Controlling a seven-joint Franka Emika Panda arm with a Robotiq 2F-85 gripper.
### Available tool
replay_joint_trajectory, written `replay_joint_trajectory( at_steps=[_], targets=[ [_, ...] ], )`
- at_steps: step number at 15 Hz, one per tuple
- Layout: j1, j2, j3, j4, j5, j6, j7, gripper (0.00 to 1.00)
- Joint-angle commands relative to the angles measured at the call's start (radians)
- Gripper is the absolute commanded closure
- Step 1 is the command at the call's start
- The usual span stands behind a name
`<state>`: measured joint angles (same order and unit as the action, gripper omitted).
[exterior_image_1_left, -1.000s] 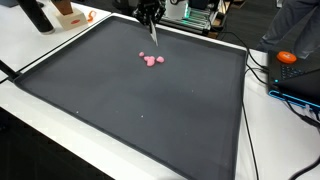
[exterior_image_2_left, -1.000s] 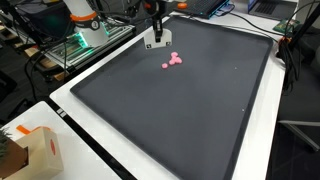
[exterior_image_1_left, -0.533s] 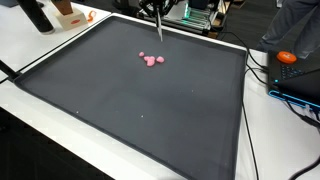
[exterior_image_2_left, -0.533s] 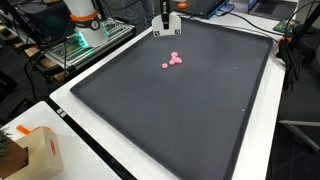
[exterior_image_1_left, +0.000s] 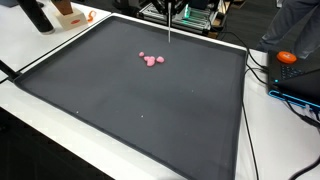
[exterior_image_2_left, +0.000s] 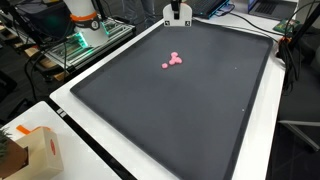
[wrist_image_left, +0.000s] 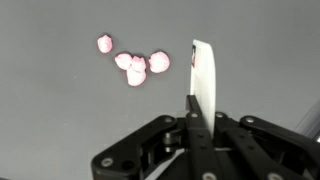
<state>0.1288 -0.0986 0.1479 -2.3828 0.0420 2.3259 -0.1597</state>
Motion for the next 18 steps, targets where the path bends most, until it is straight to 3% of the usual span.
replay_joint_trajectory(
  at_steps=[1,10,18],
  targets=[
    [0.014,0.076,0.021,0.082,-0.064,-0.064,0.154,0.99],
    [0.079,0.284,0.032,0.271,-0.254,-0.197,0.427,0.99],
    [0.149,0.418,0.019,0.404,-0.350,-0.339,0.503,0.99]
  ],
)
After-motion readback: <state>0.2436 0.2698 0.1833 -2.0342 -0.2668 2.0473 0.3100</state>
